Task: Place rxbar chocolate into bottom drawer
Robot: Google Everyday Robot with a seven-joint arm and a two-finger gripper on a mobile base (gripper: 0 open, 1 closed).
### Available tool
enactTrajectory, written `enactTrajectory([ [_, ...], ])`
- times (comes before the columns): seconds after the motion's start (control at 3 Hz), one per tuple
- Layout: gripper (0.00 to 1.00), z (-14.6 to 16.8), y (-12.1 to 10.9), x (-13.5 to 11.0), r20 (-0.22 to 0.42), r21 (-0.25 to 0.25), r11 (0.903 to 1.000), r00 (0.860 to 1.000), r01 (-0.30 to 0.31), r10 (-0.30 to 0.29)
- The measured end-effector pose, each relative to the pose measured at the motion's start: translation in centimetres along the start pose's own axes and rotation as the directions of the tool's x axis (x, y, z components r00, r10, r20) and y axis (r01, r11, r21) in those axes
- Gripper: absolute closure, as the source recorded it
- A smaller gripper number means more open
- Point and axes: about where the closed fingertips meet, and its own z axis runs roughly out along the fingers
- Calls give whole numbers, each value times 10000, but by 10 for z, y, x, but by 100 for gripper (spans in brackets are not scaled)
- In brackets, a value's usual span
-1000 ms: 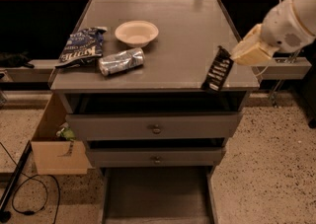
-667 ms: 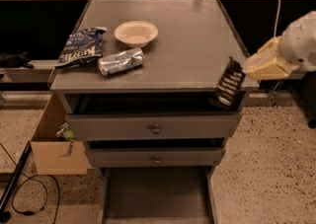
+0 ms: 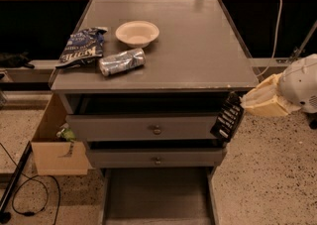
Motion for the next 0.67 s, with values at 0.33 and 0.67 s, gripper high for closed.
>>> enactTrajectory([
  [0.33, 100, 1, 1, -1, 24, -22, 10000, 10000, 19, -19],
  [0.67, 100, 20, 28, 9, 764, -339, 9989, 9965, -311, 336],
])
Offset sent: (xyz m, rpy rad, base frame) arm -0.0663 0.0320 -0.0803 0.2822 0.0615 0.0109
